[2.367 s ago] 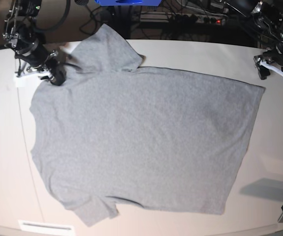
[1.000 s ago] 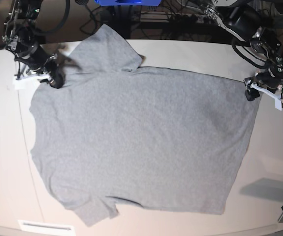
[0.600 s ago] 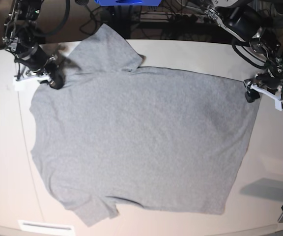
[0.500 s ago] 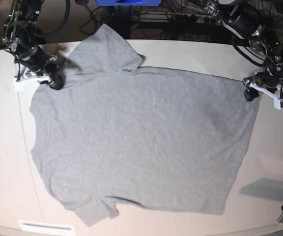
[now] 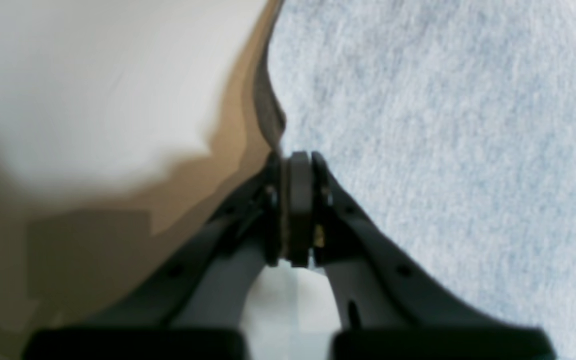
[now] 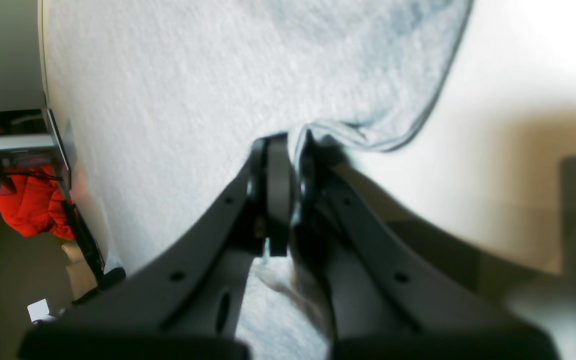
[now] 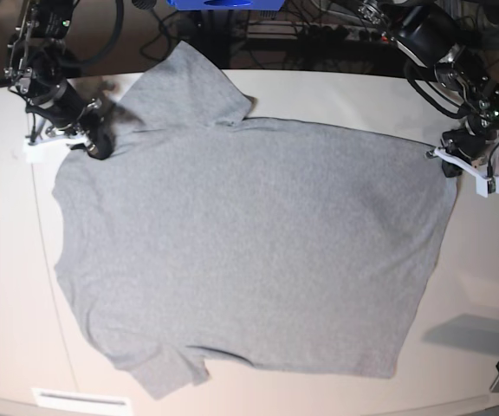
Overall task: Fold the T-shirt properly
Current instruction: 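Lift the shirt edge with both grippers and pull it toward the robot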
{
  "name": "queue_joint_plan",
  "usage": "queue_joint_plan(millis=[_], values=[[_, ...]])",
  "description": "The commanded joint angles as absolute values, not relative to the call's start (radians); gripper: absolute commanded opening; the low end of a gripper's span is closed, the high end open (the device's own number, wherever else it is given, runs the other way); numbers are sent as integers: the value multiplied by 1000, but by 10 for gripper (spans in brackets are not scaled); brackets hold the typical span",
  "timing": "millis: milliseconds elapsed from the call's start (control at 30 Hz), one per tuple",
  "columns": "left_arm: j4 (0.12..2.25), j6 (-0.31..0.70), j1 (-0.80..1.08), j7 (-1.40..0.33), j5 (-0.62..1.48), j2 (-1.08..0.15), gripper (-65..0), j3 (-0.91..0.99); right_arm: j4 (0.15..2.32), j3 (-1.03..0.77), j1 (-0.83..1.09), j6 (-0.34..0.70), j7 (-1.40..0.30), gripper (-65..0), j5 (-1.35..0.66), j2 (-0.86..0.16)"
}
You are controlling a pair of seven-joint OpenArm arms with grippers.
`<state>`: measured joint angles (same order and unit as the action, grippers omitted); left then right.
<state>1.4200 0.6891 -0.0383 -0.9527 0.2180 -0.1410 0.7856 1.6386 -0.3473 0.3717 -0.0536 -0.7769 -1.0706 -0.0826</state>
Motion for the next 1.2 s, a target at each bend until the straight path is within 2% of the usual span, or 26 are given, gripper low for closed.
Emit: queue_joint_plan(millis=[0,367,633,1167], values=[[1417,698,-28,-1027,182,-139,-650,788,1636,-348,380,-81,-789,-650,-1047,-88],[1633,698,67,-1030,183,-148,-650,789,1704,-349,387,-81,-789,-650,-1047,-140],[1649,698,73,-1035,183,-148,-650,789,1802,-352,404,-88,-848,-650,-1047,-142],[1836,698,7,-1201,183,-128,-650,805,1936,-354,317,-88,-937,-650,-1047,-142]])
